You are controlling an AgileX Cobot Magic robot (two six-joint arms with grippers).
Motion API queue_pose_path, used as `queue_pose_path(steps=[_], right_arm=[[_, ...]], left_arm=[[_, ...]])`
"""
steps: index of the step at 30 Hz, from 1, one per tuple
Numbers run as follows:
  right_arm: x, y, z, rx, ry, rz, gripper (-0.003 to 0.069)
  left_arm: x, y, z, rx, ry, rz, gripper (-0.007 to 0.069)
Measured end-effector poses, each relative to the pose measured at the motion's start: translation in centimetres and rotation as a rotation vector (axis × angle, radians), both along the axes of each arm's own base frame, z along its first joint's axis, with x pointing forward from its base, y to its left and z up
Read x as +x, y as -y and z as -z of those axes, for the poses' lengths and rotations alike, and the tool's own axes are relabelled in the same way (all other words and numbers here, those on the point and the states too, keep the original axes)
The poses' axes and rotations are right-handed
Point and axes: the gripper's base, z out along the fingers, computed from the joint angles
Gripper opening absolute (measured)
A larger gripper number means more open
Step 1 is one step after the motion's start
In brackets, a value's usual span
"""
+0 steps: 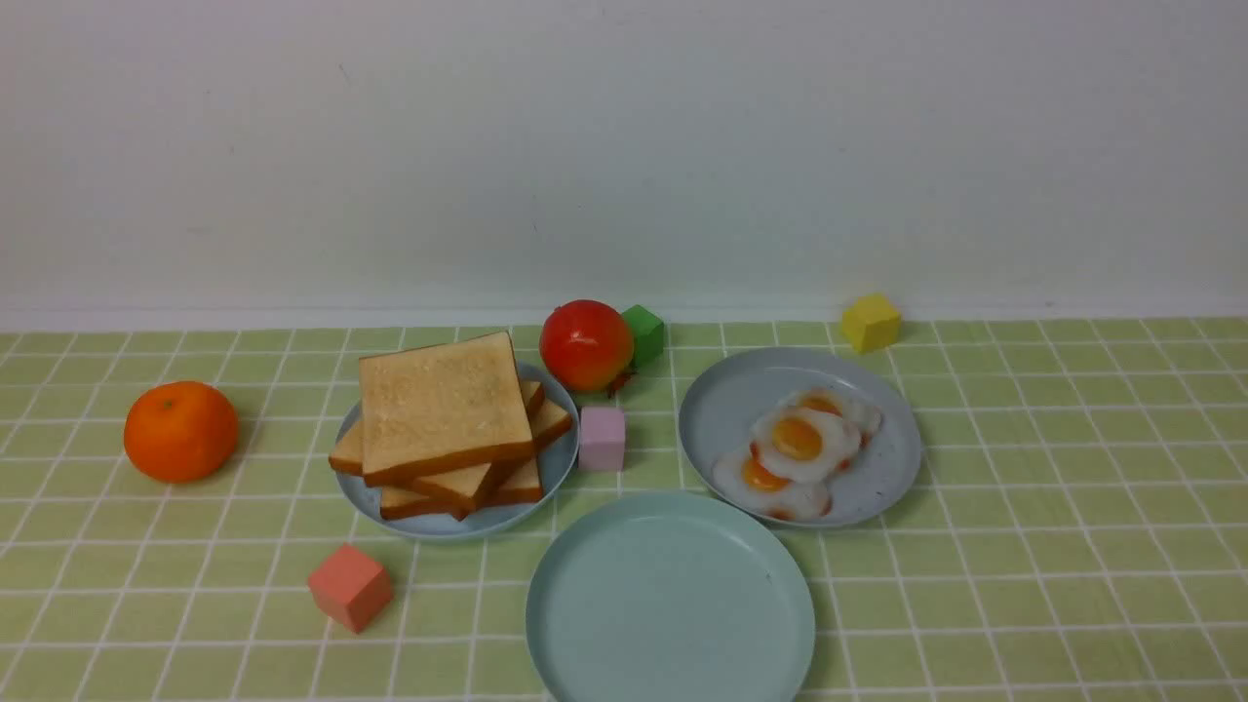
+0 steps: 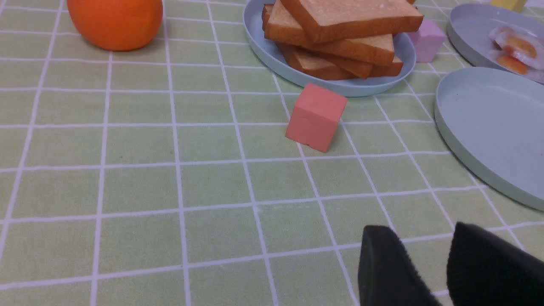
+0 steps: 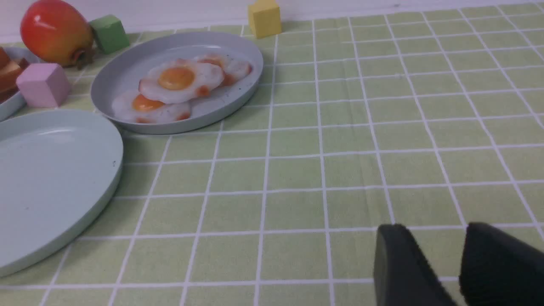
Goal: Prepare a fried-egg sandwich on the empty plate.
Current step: Use the left arm to grab a slice of bread
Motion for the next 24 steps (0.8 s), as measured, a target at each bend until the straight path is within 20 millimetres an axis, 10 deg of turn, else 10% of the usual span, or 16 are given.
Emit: queue_pose_path(steps=[24], right_arm=[[0.0, 0.03, 0.0, -0.007, 0.0, 0.001, 0.0241]], left_arm=[[0.01, -0.03, 0.0, 0.014, 0.005, 0.001, 0.0238]])
